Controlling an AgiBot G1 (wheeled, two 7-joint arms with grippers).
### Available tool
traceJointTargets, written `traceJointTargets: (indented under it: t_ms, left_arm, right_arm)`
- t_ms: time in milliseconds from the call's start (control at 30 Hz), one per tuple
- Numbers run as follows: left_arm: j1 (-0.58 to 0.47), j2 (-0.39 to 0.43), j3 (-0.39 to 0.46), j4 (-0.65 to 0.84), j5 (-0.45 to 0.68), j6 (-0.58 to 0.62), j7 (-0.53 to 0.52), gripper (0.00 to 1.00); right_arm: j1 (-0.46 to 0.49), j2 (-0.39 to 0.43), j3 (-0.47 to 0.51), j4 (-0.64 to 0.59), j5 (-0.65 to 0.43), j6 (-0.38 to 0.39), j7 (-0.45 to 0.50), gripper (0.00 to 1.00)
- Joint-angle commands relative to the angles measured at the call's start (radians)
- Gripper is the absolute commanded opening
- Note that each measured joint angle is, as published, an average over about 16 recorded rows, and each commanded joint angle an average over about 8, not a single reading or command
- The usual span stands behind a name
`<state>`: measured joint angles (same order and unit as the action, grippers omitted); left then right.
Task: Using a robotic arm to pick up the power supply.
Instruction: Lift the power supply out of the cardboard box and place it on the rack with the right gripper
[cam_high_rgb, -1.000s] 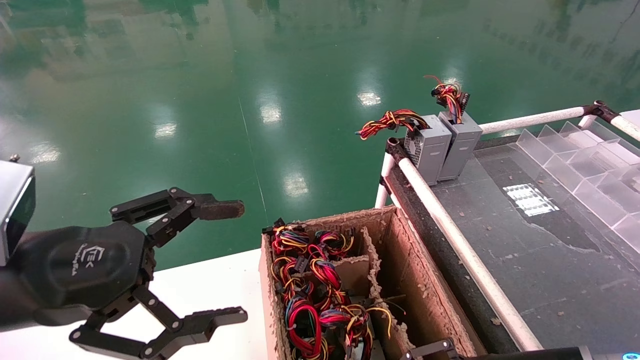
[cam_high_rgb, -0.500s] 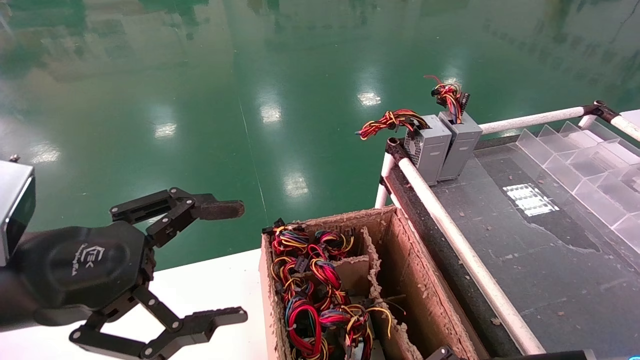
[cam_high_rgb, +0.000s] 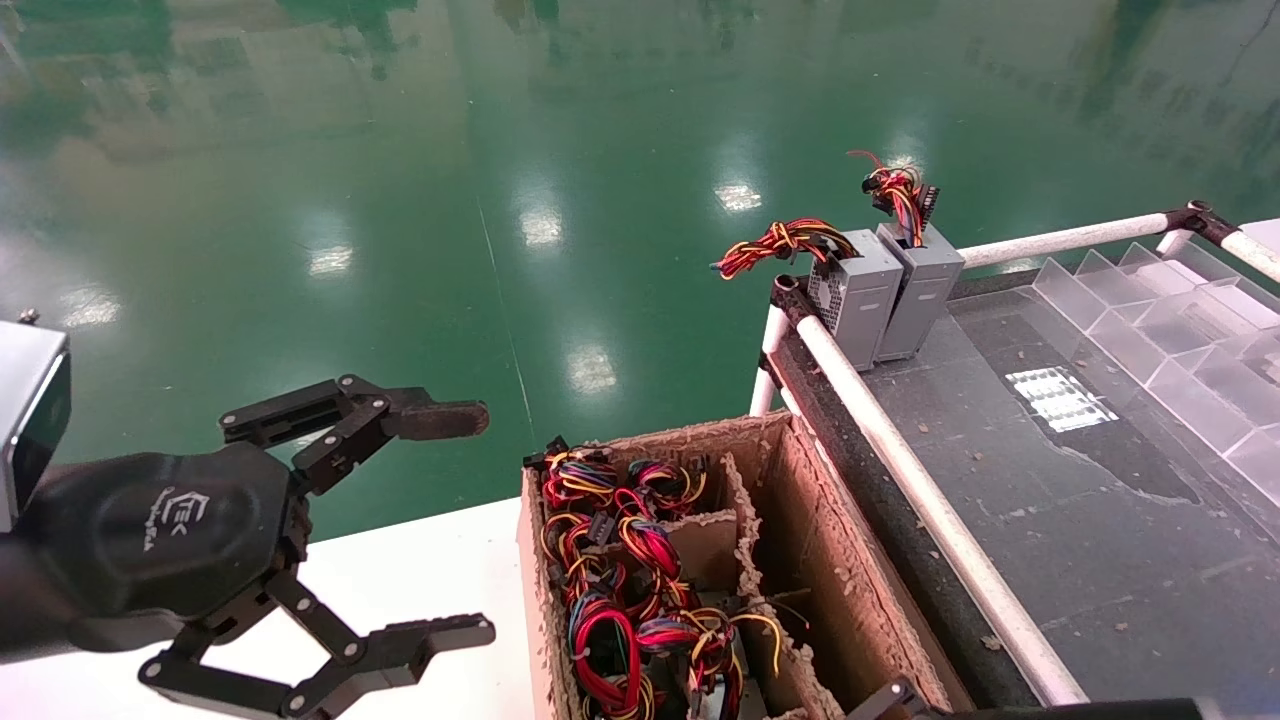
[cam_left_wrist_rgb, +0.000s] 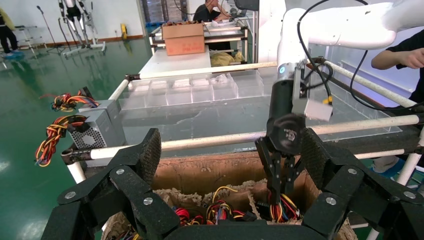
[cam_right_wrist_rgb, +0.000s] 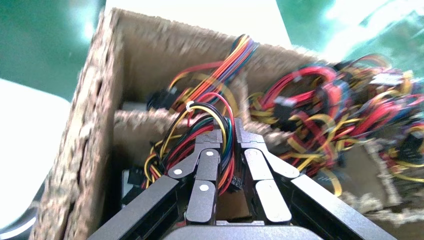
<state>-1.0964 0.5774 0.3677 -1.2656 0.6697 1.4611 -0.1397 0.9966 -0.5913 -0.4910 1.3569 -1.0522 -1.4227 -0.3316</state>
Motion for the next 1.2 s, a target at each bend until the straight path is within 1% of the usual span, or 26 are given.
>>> traceJointTargets:
  t_ms: [33,367,567,733,967,1067,1200]
  left_arm:
    - [0.000,0.000,0.000,0.000,0.000,0.000,0.000,1.00]
    - [0.000,0.000,0.000,0.000,0.000,0.000,0.000,1.00]
    - [0.000,0.000,0.000,0.000,0.000,0.000,0.000,1.00]
    - [0.000,0.000,0.000,0.000,0.000,0.000,0.000,1.00]
    - [0.000,0.000,0.000,0.000,0.000,0.000,0.000,1.00]
    - [0.000,0.000,0.000,0.000,0.000,0.000,0.000,1.00]
    - [0.000,0.000,0.000,0.000,0.000,0.000,0.000,1.00]
  right_arm:
    - [-0.006,0.006,0.010,0.000,0.025,0.001,0.005,0.00]
    - [-0.039,0.055,0.106,-0.003,0.231,0.025,0.028,0.00]
    - [-0.049,0.083,0.173,-0.008,0.330,0.072,0.028,0.00]
    - [-0.035,0.110,0.227,-0.017,0.396,0.117,0.043,0.00]
    - [0.017,0.136,0.280,-0.077,0.430,0.176,0.052,0.00]
    - [0.058,0.136,0.287,-0.137,0.426,0.191,0.060,0.00]
    - [0.136,0.124,0.275,-0.249,0.394,0.201,0.071,0.00]
